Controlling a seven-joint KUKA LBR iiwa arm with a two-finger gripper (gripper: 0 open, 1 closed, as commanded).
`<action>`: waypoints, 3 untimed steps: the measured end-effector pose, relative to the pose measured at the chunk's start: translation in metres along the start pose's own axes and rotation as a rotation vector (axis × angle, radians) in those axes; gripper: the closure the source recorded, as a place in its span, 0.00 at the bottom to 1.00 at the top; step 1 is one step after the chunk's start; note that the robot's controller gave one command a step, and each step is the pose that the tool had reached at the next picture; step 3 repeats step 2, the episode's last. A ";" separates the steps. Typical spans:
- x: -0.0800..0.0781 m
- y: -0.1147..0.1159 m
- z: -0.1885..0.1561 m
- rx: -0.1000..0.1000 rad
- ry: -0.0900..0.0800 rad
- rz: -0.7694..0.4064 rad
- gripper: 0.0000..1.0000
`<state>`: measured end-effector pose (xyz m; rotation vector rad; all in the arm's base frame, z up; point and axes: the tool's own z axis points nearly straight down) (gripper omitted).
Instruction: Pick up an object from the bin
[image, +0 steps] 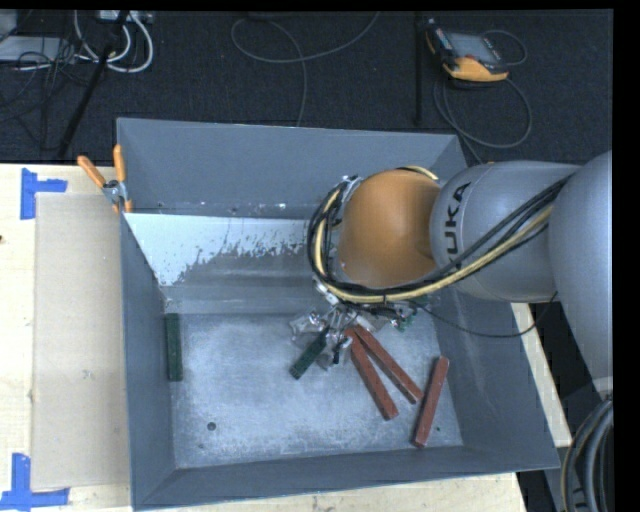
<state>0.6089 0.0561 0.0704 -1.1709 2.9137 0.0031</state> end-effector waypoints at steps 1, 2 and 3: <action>0.004 0.049 -0.098 0.002 -0.002 -0.340 1.00; 0.002 0.041 -0.153 0.005 -0.003 -0.343 1.00; 0.002 0.041 -0.153 0.005 -0.003 -0.343 1.00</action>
Offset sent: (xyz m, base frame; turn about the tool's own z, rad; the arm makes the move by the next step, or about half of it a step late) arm -0.0378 0.0318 0.0972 -0.3430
